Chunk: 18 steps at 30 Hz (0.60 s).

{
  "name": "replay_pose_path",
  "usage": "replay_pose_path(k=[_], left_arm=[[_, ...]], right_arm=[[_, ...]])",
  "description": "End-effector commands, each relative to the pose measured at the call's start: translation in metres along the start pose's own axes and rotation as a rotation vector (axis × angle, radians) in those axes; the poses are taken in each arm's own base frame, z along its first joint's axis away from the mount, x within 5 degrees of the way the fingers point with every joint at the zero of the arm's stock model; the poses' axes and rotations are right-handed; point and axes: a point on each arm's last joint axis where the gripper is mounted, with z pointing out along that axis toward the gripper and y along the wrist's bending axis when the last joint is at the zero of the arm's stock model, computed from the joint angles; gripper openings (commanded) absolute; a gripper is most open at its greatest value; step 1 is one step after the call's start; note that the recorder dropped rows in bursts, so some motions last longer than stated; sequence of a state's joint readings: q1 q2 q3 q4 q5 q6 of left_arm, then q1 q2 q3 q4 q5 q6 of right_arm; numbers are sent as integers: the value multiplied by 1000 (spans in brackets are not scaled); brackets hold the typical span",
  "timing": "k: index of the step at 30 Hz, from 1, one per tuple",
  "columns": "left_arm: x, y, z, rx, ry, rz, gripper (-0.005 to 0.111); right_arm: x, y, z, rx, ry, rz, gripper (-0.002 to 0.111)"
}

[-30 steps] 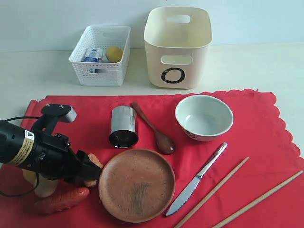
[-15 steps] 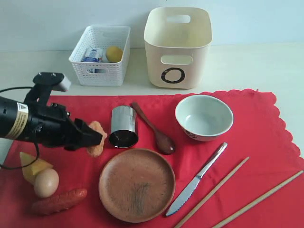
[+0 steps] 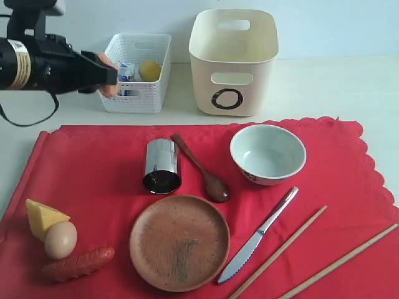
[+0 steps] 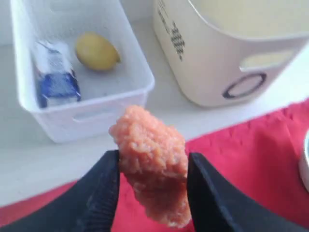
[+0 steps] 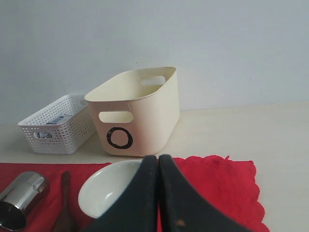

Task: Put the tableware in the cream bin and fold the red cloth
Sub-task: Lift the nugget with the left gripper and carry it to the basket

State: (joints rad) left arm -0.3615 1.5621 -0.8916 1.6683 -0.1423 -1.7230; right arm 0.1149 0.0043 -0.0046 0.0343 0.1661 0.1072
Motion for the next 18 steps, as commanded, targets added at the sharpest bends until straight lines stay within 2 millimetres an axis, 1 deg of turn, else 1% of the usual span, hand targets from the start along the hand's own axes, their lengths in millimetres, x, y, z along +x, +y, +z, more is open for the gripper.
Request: replay_pose_path(k=[1,4,5,6,7,8,9,10,12,14,18], left_arm=[[-27,11,6,-111,-81,-26,0],[-42,15,17,-148,-111,-12,0],[-49,18,29,-170,-120,-11,0],[-51,20,33,-177,-122,-7,0],[-55,22,47,-187,-122,3,0],[-55,24,54,-192,-116,6,0],[-57,26,68,-192,-112,17,0],[-59,26,74,-195,-115,20,0],[-58,33,100,-219,-103,18,0],[-55,37,119,-234,-92,17,0],[-37,43,148,-244,-42,18,0]], right_arm=[[0,0,0,-1,-10,-8,0],[0,0,0,-1,-10,-8,0],[0,0,0,-1,-10,-8,0],[0,0,0,-1,-10,-8,0],[0,0,0,-1,-10,-8,0],[0,0,0,-1,-10,-8,0],[0,0,0,-1,-10,-8,0],[0,0,0,-1,-10,-8,0],[0,0,0,-1,-10,-8,0],[0,0,0,-1,-10,-8,0],[0,0,0,-1,-10,-8,0]])
